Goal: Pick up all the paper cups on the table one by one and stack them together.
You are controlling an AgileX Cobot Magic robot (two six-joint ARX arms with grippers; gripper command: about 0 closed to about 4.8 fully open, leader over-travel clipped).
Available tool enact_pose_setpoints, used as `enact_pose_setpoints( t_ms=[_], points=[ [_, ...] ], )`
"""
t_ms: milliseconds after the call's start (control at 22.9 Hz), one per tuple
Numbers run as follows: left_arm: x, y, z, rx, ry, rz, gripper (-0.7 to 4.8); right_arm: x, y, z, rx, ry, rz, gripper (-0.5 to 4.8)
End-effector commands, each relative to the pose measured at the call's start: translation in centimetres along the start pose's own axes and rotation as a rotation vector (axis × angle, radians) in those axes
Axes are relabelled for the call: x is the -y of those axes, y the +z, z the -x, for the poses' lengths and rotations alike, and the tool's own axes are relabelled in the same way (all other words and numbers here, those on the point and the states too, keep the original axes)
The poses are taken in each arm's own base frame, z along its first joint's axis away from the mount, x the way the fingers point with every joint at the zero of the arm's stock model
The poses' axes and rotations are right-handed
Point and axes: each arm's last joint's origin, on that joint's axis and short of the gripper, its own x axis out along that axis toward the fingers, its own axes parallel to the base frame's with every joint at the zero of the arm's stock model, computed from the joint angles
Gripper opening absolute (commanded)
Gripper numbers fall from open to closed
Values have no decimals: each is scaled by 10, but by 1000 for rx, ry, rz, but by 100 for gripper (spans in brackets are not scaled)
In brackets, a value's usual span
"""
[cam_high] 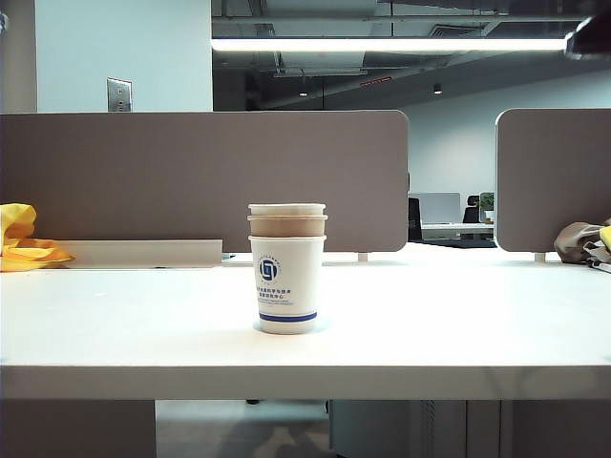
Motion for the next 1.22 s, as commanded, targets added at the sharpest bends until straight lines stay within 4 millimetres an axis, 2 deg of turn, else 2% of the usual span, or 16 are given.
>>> enact_pose_setpoints(
  t_ms=[44,262,480,1221],
  points=[
    [0,2,2,19,-3,-1,-5,1,9,10,71,-6,-1,-1],
    [0,3,4,31,-5,-2,-5,4,15,23,165,-44,8,-1],
    [1,-1,19,123,-14,-6,-5,10,0,31,188,-107,20,-1],
    [-3,-51,21,53,-8,-3,-5,16,-24,39,34,-173,13,-1]
  ],
)
